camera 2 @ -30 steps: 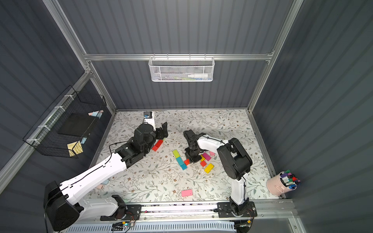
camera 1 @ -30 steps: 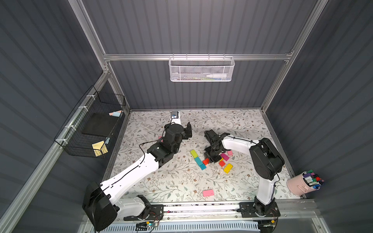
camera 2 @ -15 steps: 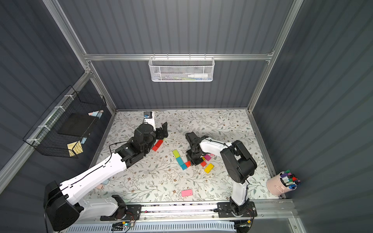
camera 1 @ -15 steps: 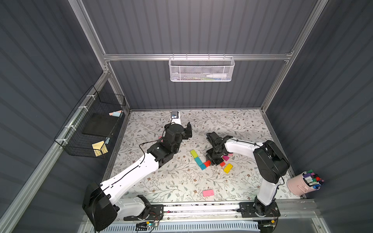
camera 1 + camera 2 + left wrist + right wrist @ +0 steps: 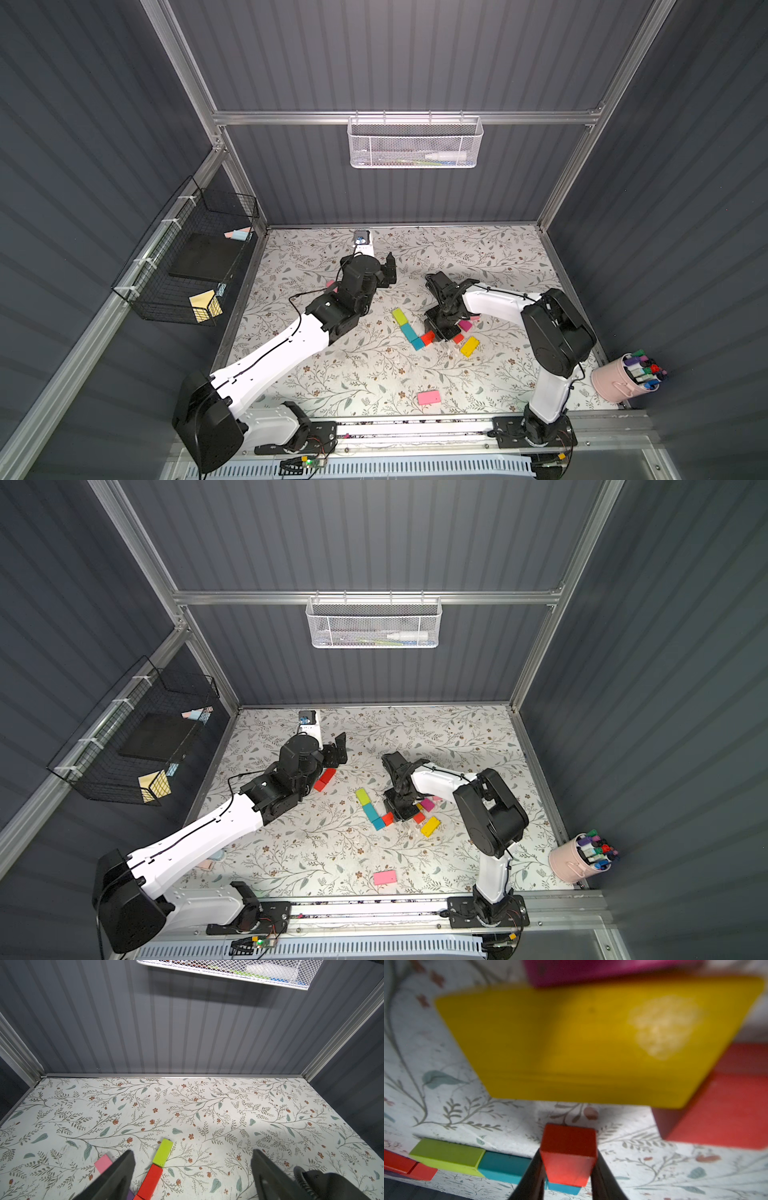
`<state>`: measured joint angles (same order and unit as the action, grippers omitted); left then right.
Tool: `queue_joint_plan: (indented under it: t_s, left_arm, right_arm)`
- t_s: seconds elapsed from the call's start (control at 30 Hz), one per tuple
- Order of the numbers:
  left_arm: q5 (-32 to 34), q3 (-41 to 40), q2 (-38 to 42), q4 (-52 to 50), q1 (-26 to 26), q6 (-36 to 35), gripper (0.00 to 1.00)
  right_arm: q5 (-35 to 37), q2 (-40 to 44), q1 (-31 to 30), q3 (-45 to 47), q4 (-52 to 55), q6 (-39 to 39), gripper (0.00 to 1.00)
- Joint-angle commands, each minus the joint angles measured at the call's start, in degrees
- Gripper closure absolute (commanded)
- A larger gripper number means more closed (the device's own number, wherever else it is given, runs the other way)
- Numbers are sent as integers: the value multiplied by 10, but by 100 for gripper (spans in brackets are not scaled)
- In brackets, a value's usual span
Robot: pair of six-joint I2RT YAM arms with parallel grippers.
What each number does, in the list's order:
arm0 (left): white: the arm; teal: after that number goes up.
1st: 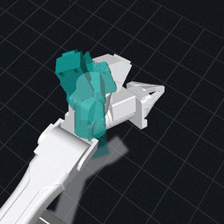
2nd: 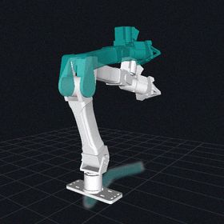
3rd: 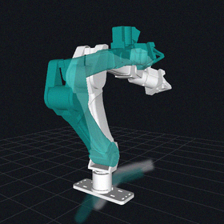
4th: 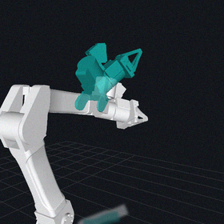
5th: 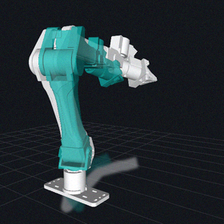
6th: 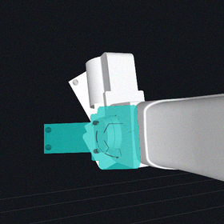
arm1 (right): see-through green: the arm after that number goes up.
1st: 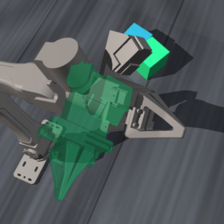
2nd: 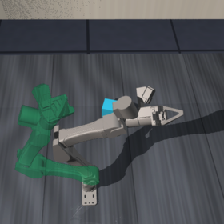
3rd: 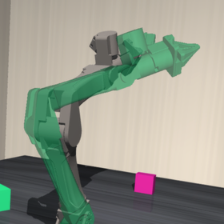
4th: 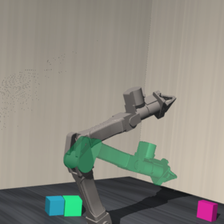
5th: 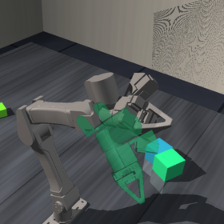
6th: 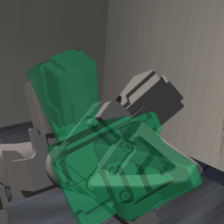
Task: Assemble the letter v with building blocks
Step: Adjust the building block at the center of the board.
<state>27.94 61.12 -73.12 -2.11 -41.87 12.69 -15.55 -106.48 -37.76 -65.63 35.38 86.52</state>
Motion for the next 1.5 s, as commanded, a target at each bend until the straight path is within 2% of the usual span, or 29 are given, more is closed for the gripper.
queue_joint_plan:
  t_s: [0.0, 0.97, 1.03, 1.13, 1.23, 1.47]
  left_arm:
    - [-7, -8, -4, 2, 4, 2, 10]
    - [-19, -9, -14, 6, 4, 0, 10]
    - [-19, -7, -15, 3, 4, 0, 10]
    - [-22, -8, -14, 4, 5, -1, 10]
    - [-24, -8, -16, 5, 4, -2, 10]
    - [-28, -5, -18, 3, 4, -4, 10]
  right_arm:
    - [19, -34, -4, 9, 28, 14, 68]
    - [9, -49, -9, 13, 10, 21, 63]
    - [10, -48, -9, 12, 13, 19, 57]
    - [20, -38, -9, 10, 29, 11, 33]
    - [37, -20, -8, 7, 36, -1, 21]
    - [85, 28, -9, -19, 81, -24, 18]
